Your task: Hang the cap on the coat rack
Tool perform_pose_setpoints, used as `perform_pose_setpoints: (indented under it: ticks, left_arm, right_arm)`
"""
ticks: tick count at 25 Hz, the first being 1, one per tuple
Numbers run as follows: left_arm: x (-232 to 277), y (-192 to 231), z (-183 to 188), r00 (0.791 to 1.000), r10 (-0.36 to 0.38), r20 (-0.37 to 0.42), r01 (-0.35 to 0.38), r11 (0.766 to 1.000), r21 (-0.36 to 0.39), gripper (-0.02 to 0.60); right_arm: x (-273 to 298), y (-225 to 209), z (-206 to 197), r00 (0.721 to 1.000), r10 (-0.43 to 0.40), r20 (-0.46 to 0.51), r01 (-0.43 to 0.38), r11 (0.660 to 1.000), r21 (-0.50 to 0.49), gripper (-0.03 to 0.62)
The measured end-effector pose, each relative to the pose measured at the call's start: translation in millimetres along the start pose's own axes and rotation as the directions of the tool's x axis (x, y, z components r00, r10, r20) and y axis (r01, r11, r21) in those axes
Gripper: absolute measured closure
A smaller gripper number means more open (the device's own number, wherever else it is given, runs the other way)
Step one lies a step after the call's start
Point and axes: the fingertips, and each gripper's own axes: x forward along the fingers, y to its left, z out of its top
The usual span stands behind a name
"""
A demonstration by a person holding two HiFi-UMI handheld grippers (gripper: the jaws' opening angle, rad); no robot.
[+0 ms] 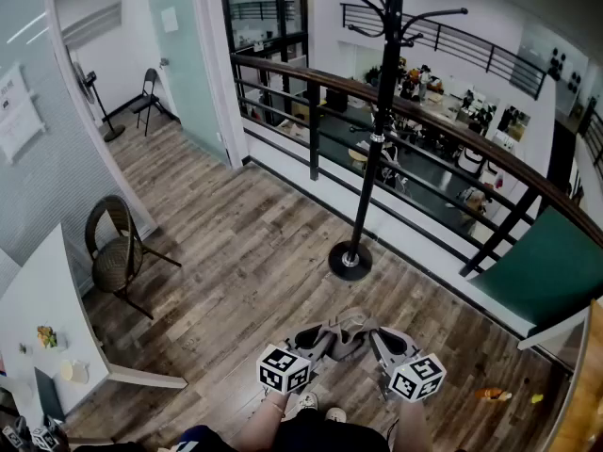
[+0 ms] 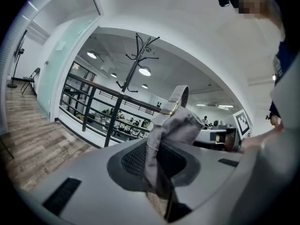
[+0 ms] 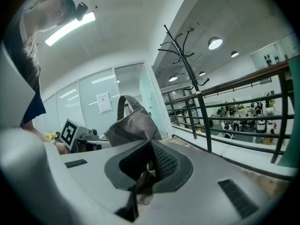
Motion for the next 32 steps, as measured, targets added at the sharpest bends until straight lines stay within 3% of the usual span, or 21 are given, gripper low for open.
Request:
perform_pose_setpoints:
  ticks: [12, 22, 32]
  left_arm:
    - [-11, -29, -9, 1.0, 0.018, 0.012, -0.018, 1.0, 0.011, 0.518]
    - [-21, -15, -8, 1.0, 0.001, 0.002, -0.001, 1.0, 0.021, 0.518]
    - [-15, -5, -19, 1.0, -0.012, -0.015, 0.012, 1.0, -0.007, 0.518]
  right_arm:
    - [-27, 9, -5, 1.0, -0.011, -0.001, 0.011, 1.0, -0.013, 0.569]
    - [-8, 11, -6, 0.99, -0.141, 0.026, 0.142, 0.989, -0.031, 0.566]
    - [2, 8, -15, 0.98, -0.197, 0.012, 0.197, 0.98, -0.039, 0.566]
